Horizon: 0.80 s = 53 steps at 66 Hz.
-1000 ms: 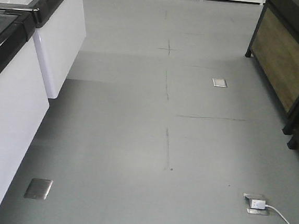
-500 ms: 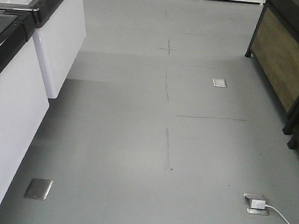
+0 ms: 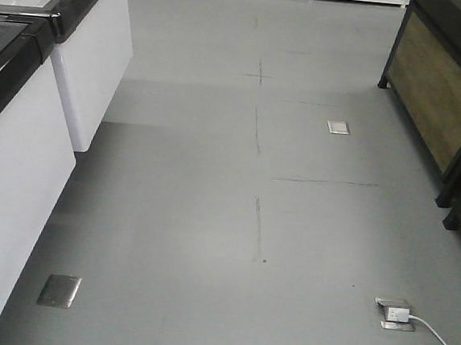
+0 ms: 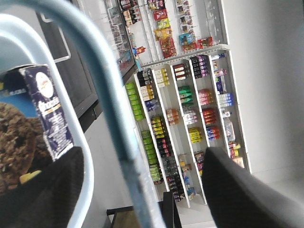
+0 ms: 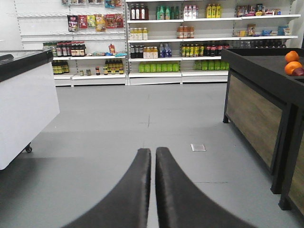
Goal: Left arm holds basket, right arm returns cookies
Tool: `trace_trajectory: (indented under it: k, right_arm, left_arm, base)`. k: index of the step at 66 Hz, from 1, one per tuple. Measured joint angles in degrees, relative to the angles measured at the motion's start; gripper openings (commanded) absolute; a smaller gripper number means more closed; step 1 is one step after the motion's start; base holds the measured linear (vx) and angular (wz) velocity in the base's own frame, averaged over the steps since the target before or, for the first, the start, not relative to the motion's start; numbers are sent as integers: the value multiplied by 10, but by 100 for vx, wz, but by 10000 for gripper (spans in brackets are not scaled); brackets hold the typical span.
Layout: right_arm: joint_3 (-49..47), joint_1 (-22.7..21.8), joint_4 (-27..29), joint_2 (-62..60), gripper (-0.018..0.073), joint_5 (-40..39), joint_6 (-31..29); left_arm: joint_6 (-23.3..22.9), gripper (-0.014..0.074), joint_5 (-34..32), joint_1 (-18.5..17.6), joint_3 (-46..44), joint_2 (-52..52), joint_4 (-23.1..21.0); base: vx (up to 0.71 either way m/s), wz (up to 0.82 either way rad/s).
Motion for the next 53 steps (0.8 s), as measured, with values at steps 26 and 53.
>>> trace_trajectory:
  k: [26,53]
  right_arm:
    - [0,0,0,0,-11,0,0]
    - [0,0,0,0,-11,0,0]
  left_arm:
    - [-29,206,-6,-18,-10,23,-3]
    - [-55,-6,-14,-18,-11,2,-3]
  base:
    - [0,0]
    - [0,0]
